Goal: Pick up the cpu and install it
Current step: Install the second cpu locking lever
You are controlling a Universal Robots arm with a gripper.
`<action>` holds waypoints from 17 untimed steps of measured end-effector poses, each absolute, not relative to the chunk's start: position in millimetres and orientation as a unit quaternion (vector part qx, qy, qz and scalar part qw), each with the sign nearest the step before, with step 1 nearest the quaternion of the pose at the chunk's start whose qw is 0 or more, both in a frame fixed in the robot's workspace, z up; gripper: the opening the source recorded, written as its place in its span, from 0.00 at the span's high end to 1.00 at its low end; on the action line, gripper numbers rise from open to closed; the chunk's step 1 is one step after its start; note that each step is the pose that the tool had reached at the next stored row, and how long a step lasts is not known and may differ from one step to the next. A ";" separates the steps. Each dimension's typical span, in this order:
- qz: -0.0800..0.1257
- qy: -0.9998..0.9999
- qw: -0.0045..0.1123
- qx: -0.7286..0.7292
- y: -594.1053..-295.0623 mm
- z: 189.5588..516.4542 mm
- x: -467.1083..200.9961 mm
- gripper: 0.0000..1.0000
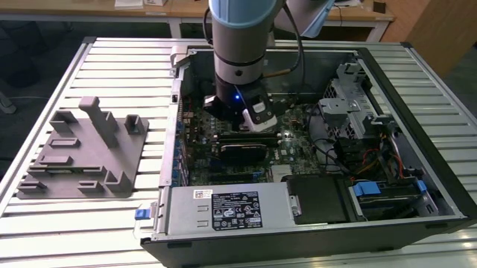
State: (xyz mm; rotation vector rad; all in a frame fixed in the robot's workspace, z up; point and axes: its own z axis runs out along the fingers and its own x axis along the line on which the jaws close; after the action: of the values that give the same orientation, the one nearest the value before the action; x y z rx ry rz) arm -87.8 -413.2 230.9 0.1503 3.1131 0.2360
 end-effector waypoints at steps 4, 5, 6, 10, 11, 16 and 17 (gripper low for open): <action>0.069 0.996 0.008 0.048 -403.4 230.5 -83.6 0.89; 0.068 0.996 0.008 0.048 -401.3 230.2 -81.9 0.89; 0.067 0.997 0.008 0.048 -399.3 230.1 -80.1 0.89; 0.065 0.997 0.009 0.048 -391.0 229.3 -72.4 0.89; 0.064 0.997 0.009 0.048 -388.7 229.1 -70.5 0.89; 0.061 0.997 0.009 0.048 -378.1 228.0 -59.6 0.89; 0.060 0.997 0.009 0.048 -376.6 227.8 -56.9 0.89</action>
State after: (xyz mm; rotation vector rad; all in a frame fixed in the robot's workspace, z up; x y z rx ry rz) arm -56.9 -376.6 227.8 0.1499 3.1150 0.1890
